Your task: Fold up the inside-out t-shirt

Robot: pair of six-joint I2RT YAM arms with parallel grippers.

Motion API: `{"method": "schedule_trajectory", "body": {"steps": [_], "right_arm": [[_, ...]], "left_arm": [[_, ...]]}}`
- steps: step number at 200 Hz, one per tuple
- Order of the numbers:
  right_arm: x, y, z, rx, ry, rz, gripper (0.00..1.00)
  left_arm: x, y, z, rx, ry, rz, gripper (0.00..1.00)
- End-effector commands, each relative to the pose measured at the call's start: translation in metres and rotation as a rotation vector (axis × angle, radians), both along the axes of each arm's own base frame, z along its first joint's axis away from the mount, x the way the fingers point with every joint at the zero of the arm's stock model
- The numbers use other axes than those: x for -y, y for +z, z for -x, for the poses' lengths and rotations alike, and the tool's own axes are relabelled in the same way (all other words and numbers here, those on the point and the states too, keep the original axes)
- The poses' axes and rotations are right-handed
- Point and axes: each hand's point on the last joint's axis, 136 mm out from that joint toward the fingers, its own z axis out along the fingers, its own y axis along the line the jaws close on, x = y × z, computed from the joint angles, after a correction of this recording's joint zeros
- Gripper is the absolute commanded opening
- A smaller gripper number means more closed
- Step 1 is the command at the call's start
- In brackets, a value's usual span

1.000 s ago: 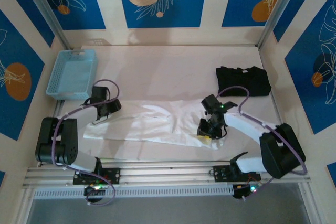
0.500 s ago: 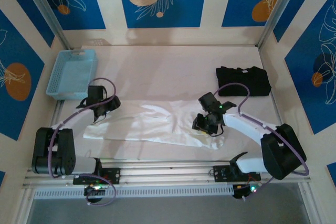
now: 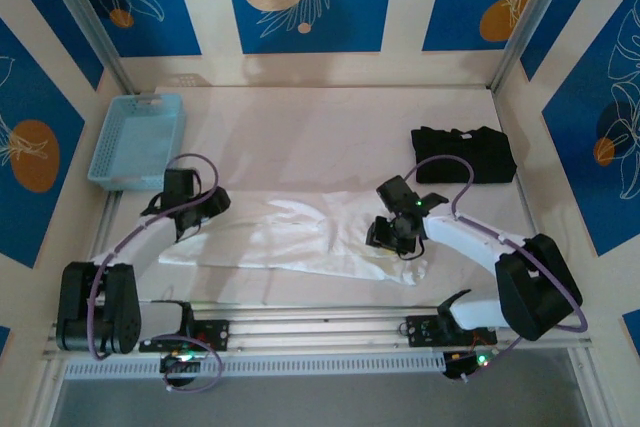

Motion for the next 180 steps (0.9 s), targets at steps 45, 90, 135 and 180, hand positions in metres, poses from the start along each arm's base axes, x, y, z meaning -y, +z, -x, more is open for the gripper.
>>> {"method": "schedule_trajectory", "body": {"steps": [45, 90, 135, 180], "right_arm": [[0.054, 0.016, -0.024, 0.026, -0.111, 0.044, 0.87], [0.048, -0.006, -0.041, -0.047, -0.06, 0.066, 0.92], [0.016, -0.026, -0.037, -0.141, 0.031, 0.012, 0.89], [-0.012, -0.029, -0.031, -0.141, 0.09, -0.008, 0.65]], "left_arm": [[0.03, 0.011, 0.001, 0.024, -0.055, 0.186, 0.65], [0.033, 0.011, -0.001, 0.022, -0.075, 0.198, 0.66], [0.032, 0.012, 0.001, 0.021, -0.087, 0.179, 0.66], [0.03, 0.009, 0.002, 0.014, -0.088, 0.165, 0.66]]}}
